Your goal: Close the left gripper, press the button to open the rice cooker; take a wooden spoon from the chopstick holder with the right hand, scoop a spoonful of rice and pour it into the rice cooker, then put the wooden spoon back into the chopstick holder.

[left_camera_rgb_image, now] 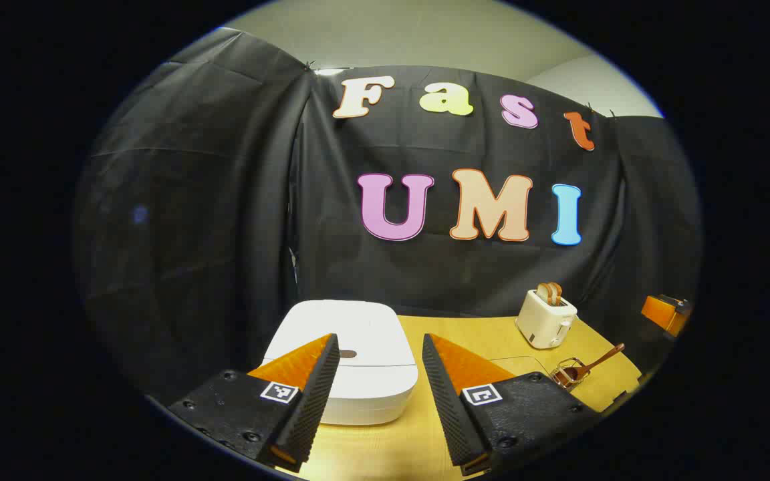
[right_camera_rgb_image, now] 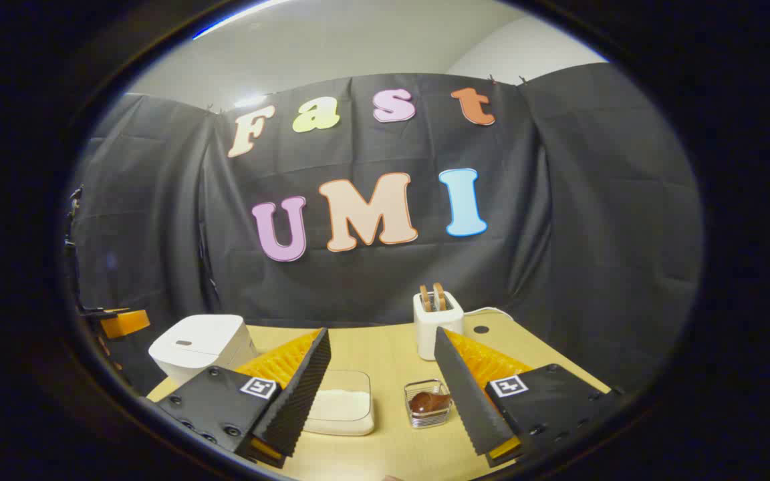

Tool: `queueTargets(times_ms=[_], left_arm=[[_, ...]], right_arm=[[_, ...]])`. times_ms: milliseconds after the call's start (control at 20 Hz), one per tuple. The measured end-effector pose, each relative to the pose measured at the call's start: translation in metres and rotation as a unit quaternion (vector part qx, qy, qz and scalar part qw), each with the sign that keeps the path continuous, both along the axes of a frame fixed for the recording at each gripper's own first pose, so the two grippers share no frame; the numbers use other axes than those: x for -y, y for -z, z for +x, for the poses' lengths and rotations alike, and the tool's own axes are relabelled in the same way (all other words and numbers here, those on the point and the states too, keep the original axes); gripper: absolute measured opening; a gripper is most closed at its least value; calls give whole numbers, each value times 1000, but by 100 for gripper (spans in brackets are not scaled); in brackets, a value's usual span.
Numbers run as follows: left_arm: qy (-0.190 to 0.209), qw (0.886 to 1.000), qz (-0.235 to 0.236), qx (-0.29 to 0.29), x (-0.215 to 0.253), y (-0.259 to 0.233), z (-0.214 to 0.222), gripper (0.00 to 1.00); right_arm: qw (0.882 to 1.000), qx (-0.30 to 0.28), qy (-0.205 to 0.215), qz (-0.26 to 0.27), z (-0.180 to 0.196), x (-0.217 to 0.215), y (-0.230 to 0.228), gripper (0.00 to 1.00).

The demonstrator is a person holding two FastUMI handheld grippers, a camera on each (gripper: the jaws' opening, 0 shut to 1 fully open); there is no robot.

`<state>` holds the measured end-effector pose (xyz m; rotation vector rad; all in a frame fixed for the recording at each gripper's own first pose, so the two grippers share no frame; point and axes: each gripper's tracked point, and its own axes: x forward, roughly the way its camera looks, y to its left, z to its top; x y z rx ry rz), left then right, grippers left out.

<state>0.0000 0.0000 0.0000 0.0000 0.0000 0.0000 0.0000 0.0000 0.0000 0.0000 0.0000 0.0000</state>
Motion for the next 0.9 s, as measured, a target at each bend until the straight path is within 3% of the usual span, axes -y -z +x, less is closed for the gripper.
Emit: queueTargets(times_ms=[50,600,650,750,900], left_arm=[[-1,1000,0,-1,1,1,0,74],[-2,1000,-10,-15,9,14,-4,74],[0,1000,-8,-15,9,13,-4,69],[2,1000,-4,-14,8,12,-3,69],[7,1000,-1,-15,8,12,1,74]], right_arm=[[1000,-1,1,1,0,2,1,100],[1000,-12,6,7,-6,10,8,100],[1000,-12,8,6,-6,11,7,100],[1000,-15,11,7,-6,12,9,100],[1000,-14,19,4,-7,15,9,100]])
